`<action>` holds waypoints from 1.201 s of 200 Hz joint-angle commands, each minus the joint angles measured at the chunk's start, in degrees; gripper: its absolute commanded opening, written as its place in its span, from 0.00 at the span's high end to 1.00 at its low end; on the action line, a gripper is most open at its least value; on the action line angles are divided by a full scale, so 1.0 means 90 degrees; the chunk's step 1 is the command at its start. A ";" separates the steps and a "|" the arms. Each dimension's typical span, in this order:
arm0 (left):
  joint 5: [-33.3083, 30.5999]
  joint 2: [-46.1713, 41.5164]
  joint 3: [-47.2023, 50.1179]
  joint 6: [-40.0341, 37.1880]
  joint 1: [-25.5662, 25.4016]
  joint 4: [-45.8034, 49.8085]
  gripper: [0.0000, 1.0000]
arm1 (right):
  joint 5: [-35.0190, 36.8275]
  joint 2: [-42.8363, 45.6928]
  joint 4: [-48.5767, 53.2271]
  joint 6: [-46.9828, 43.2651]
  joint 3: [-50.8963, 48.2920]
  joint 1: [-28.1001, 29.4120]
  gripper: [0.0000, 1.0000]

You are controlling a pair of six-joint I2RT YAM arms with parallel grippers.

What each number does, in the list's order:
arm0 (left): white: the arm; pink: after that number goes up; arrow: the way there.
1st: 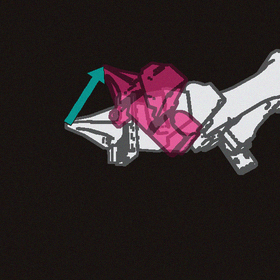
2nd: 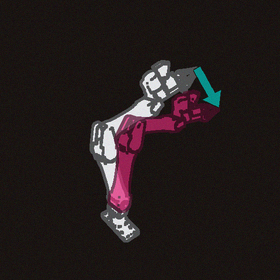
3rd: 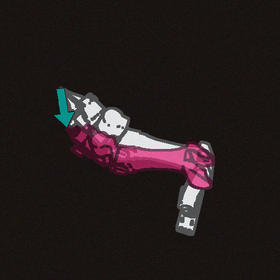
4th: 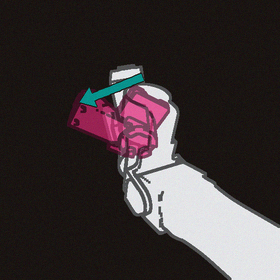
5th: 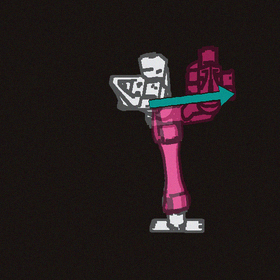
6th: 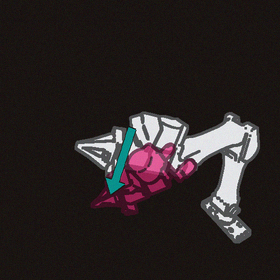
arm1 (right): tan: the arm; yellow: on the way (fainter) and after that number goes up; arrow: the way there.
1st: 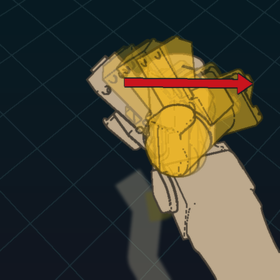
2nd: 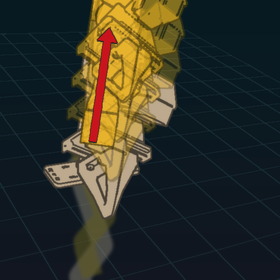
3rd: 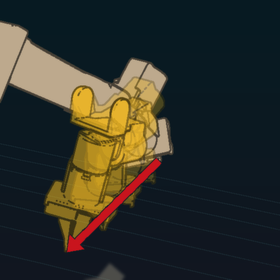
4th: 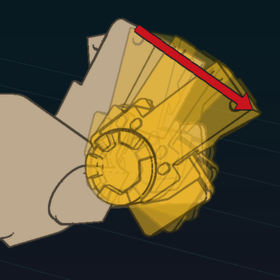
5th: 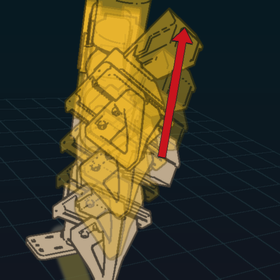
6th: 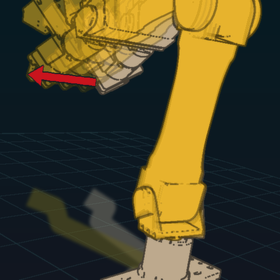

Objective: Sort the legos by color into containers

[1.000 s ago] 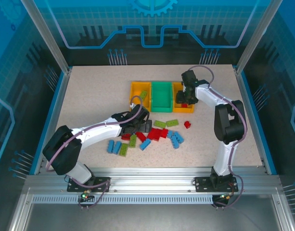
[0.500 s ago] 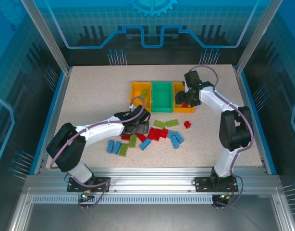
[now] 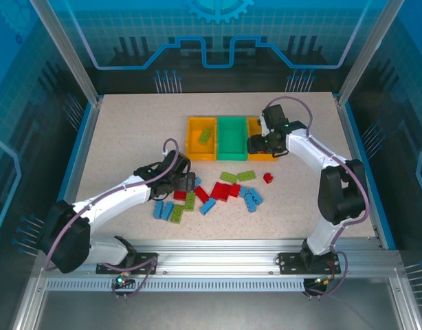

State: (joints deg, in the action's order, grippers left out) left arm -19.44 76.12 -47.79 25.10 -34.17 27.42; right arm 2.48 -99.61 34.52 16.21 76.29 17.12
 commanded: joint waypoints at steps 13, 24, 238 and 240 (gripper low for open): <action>0.0805 0.0413 -0.0065 -0.0125 0.0040 -0.0207 0.13 | -0.0069 0.0316 0.0043 -0.0045 -0.0175 0.0121 0.29; 0.1057 0.0596 -0.0165 -0.0192 0.0047 -0.0379 0.15 | -0.0054 0.0325 0.0062 -0.0043 -0.0186 0.0128 0.29; 0.1437 0.2714 -0.1457 -0.0812 0.0234 -0.0350 0.64 | 0.0193 0.0578 0.0197 -0.0116 -0.0303 0.0001 0.27; 0.1437 0.2714 -0.1457 -0.0803 0.0240 -0.0363 0.65 | 0.0200 0.0584 0.0197 -0.0120 -0.0308 -0.0001 0.27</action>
State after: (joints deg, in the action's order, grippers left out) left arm -8.05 99.55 -59.33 17.47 -33.08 24.05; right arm 3.44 -96.73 35.07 15.99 74.39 17.69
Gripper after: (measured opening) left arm 0.404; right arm 0.726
